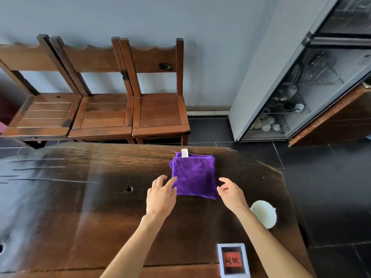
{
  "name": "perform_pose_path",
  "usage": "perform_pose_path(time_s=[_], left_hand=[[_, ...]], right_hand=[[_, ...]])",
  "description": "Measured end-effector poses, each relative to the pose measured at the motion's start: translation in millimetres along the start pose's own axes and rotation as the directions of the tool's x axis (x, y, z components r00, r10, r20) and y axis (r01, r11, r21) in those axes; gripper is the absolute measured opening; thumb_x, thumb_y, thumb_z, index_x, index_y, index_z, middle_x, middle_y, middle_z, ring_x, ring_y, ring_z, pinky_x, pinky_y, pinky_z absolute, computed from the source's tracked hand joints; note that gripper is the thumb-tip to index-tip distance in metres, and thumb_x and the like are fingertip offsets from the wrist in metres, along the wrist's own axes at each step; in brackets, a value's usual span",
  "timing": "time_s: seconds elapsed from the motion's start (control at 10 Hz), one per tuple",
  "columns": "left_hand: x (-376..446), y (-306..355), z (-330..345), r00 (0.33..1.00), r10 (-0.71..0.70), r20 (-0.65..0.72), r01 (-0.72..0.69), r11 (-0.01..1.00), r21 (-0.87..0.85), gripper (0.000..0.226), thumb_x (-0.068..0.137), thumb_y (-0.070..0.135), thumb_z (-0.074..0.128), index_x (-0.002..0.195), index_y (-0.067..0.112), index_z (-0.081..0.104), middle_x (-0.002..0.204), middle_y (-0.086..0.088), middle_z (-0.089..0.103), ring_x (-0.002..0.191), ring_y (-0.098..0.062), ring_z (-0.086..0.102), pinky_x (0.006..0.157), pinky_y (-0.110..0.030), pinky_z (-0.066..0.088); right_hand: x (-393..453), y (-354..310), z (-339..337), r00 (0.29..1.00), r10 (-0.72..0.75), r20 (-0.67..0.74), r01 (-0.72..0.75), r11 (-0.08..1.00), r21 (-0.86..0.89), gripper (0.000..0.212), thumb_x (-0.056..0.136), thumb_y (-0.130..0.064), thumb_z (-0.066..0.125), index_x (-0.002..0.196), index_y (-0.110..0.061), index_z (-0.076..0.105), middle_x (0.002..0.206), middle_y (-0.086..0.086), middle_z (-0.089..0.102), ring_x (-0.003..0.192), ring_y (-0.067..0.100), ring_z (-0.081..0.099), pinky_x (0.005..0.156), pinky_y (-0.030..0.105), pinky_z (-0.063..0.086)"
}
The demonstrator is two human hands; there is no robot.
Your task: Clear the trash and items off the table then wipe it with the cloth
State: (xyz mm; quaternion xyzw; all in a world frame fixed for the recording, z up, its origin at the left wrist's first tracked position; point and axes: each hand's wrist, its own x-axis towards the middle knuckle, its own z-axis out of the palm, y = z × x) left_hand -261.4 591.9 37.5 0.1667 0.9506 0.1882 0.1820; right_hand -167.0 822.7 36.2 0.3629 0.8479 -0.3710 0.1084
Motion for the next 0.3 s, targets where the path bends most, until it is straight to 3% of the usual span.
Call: perform_pose_path(time_s=[0.1, 0.2, 0.3], left_hand=[[-25, 11, -21, 0.995, 0.077, -0.07, -0.074, 0.996, 0.044, 0.049, 0.108, 0.044, 0.044, 0.156, 0.038, 0.041, 0.169, -0.002, 0.027, 0.158, -0.023, 0.017, 0.125, -0.044, 0.02], [-61, 20, -52, 0.979, 0.13, -0.155, -0.107, 0.983, 0.147, 0.057, 0.106, 0.059, 0.028, 0.161, 0.044, 0.023, 0.174, 0.004, 0.003, 0.16, -0.021, -0.006, 0.126, -0.043, -0.009], [-92, 27, -74, 0.965, 0.152, -0.216, -0.119, 0.981, 0.156, 0.061, 0.103, 0.064, 0.016, 0.161, 0.044, 0.018, 0.173, 0.004, -0.004, 0.159, -0.022, -0.012, 0.128, -0.049, -0.008]], right_hand=[[-22, -11, -14, 0.999, -0.009, -0.041, 0.011, 0.999, 0.05, 0.049, 0.103, -0.03, 0.057, 0.148, -0.015, 0.046, 0.14, 0.009, 0.06, 0.121, 0.023, 0.062, 0.097, 0.031, 0.049], [-62, -28, -32, 0.977, -0.124, -0.175, 0.126, 0.992, 0.004, 0.052, 0.102, -0.035, 0.058, 0.148, -0.015, 0.047, 0.15, 0.01, 0.05, 0.134, 0.026, 0.053, 0.106, 0.037, 0.047], [-97, -39, -47, 0.905, -0.296, -0.306, 0.245, 0.95, -0.195, 0.054, 0.101, -0.042, 0.056, 0.146, -0.012, 0.05, 0.152, 0.011, 0.049, 0.139, 0.027, 0.048, 0.107, 0.043, 0.046]])
